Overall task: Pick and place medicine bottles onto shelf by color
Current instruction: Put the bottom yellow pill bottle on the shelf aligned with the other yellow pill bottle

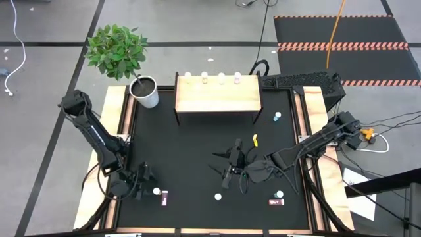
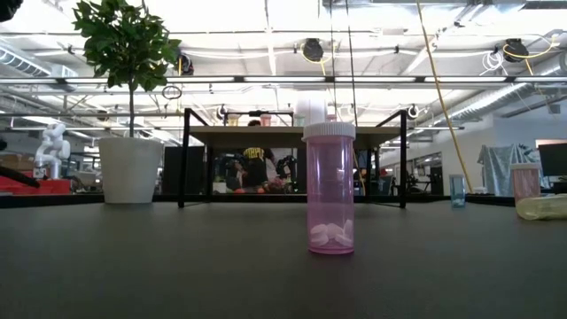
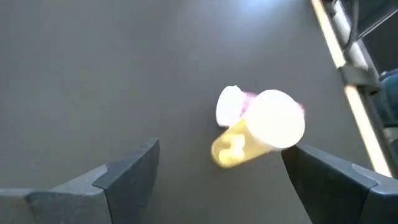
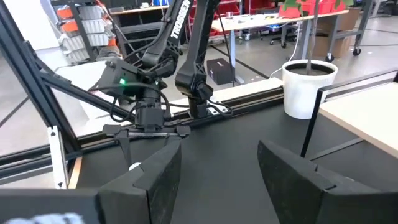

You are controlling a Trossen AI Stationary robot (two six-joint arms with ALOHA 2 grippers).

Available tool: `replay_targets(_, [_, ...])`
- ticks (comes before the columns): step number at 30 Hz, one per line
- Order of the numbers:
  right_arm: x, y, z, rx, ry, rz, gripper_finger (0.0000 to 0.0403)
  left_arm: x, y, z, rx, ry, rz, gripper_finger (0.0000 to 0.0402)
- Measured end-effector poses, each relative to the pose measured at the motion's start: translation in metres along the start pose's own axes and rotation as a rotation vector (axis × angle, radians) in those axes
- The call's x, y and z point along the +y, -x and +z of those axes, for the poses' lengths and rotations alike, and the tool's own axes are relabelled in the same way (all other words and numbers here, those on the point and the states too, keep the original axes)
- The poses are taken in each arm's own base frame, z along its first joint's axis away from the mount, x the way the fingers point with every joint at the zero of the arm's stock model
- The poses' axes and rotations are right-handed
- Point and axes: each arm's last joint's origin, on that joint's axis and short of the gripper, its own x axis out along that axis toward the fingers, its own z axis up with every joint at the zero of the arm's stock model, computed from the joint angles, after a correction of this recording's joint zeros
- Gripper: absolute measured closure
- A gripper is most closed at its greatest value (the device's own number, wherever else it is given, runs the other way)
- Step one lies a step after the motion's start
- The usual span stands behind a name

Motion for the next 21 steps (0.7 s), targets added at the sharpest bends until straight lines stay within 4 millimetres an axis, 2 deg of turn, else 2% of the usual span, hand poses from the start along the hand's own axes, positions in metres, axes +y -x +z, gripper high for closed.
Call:
replay_targets(8, [0.000, 0.000, 0.001, -0.005, -0.001, 0.000, 0.0197, 0.000, -0.005, -0.006, -0.028, -0.072, -0.057, 0.0066])
replay_targets(18, [-0.002, -0.001, 0.001, -0.018, 0.000, -0.031, 0.0197, -0.002, -0.030, -0.020, -0.031, -0.144, -0.008, 0.0067])
replay_targets(21, [-0.003, -0.002, 0.002, -0.020, -0.002, -0.034, 0.0201, -0.003, -0.035, -0.023, -0.048, -0.139, -0.006, 0.0078])
